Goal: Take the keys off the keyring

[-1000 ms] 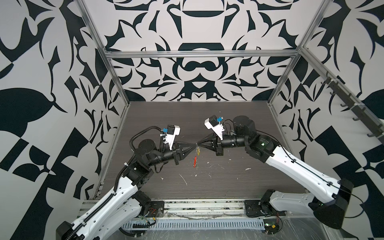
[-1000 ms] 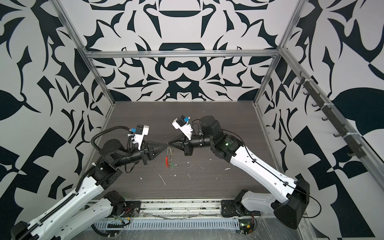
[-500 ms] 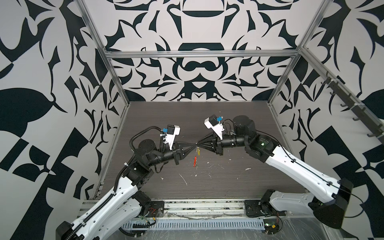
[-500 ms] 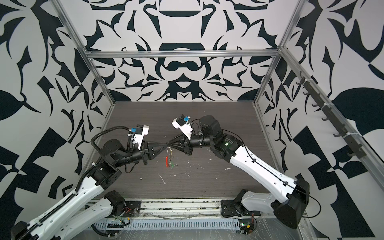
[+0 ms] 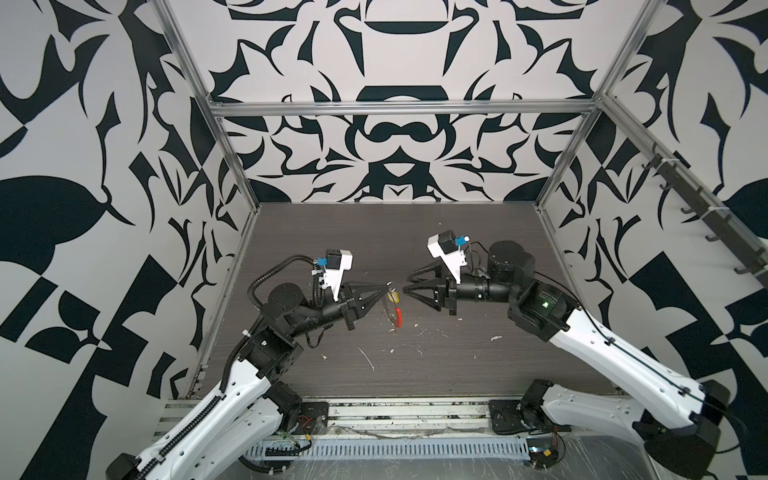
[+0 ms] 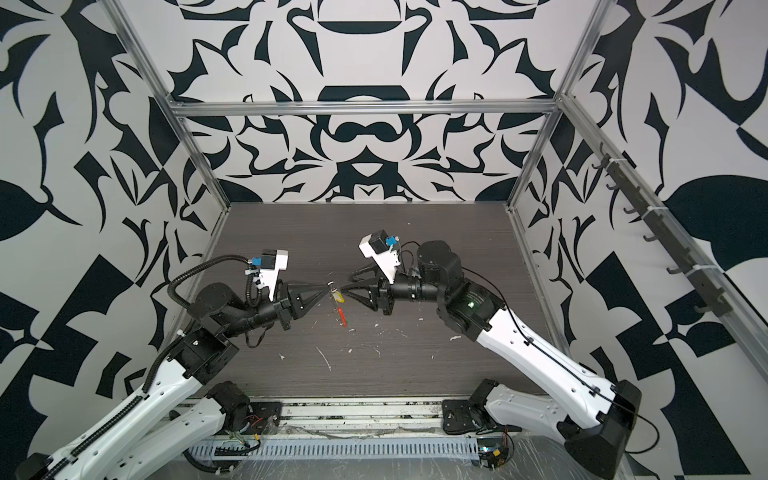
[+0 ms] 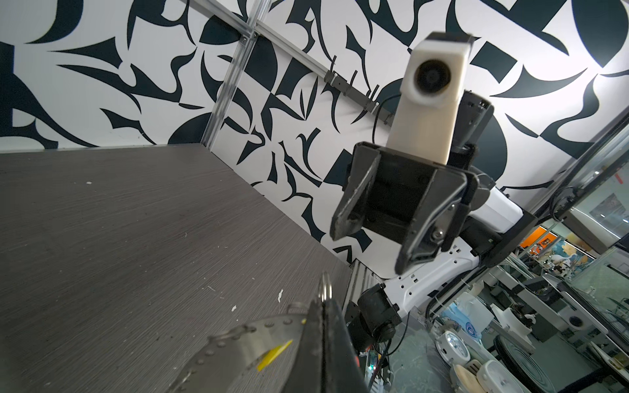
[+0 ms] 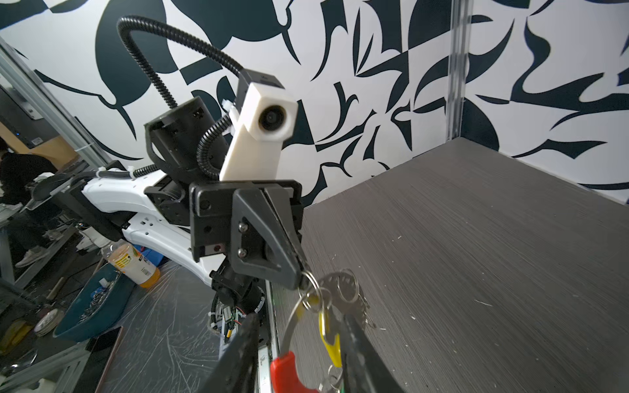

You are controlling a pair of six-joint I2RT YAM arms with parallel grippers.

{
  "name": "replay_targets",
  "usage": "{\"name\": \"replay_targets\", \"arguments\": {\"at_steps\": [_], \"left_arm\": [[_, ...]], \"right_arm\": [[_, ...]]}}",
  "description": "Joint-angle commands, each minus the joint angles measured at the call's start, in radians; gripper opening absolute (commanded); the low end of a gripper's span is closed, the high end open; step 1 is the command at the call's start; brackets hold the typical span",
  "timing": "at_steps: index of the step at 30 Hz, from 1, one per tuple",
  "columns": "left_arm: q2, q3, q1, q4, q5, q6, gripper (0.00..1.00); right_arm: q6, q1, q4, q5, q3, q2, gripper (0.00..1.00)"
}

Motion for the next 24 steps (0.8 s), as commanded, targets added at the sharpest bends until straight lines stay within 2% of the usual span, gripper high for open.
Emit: {"name": "replay_targets", "arguments": {"at_steps": [1, 8, 17, 24], "left_arm": [[-0.021, -0.001, 0.002, 0.049, -0.011, 0.002, 0.0], [-0.028, -0.01, 0.002, 0.072, -0.013, -0.011, 0.0], [-0.028, -0.013, 0.002, 0.084, 0.003, -0.021, 0.0], [-0.033, -0.015, 0.002, 0.084, 0.004, -0.024, 0.0]], "right_arm": [[0.004, 0.015, 0.067, 0.087, -0.056, -0.03, 0.42], [-0.024, 0.079, 0.071, 0.163, -0.094, -0.024, 0.46], [-0.096, 0.166, 0.034, 0.317, -0.057, 0.014, 0.46], [-0.107, 0.179, 0.042, 0.341, -0.03, 0.035, 0.47]]}}
